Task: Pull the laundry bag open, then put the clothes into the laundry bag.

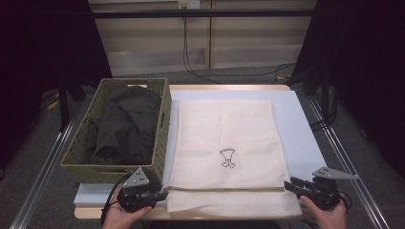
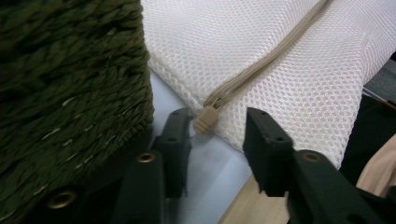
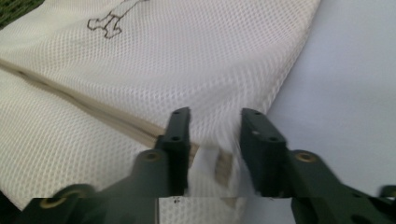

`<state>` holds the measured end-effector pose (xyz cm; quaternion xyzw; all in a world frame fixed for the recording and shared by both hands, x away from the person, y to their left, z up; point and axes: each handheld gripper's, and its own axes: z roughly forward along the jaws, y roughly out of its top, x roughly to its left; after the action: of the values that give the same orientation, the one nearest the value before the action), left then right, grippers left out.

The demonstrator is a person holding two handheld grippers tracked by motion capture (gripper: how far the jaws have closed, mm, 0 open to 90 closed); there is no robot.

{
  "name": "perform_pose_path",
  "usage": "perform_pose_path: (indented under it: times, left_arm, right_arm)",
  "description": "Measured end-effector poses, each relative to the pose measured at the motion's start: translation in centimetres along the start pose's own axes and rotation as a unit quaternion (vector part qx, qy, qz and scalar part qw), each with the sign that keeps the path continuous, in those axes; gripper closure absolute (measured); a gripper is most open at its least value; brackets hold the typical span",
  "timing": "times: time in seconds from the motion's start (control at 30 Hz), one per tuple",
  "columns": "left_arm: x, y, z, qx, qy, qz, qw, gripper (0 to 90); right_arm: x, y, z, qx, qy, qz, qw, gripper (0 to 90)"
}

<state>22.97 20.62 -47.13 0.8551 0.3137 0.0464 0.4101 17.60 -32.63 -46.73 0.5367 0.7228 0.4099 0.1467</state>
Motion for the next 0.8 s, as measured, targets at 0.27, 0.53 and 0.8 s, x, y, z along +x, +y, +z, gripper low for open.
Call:
perform_pose_path:
  times: [0.27, 0.53, 0.8]
  left_arm:
    - [-0.4, -0.5, -1.4, -0.043, 0.035, -0.006, 0.9984, 28.9]
    - [-0.4, -1.1, -2.6, -0.088, 0.057, -0.016, 0.9944, 21.4]
    - [-0.1, -2.1, -3.7, -0.097, 0.063, -0.025, 0.9929, 20.0]
  right_arm:
    - [0.3, 0.5, -0.1, -0.039, 0.012, -0.02, 0.999, 36.0]
    - [1.4, 1.6, 0.8, -0.043, 0.031, -0.049, 0.9974, 34.4]
    - [3.3, 3.0, 2.2, -0.038, 0.062, -0.088, 0.9934, 34.3]
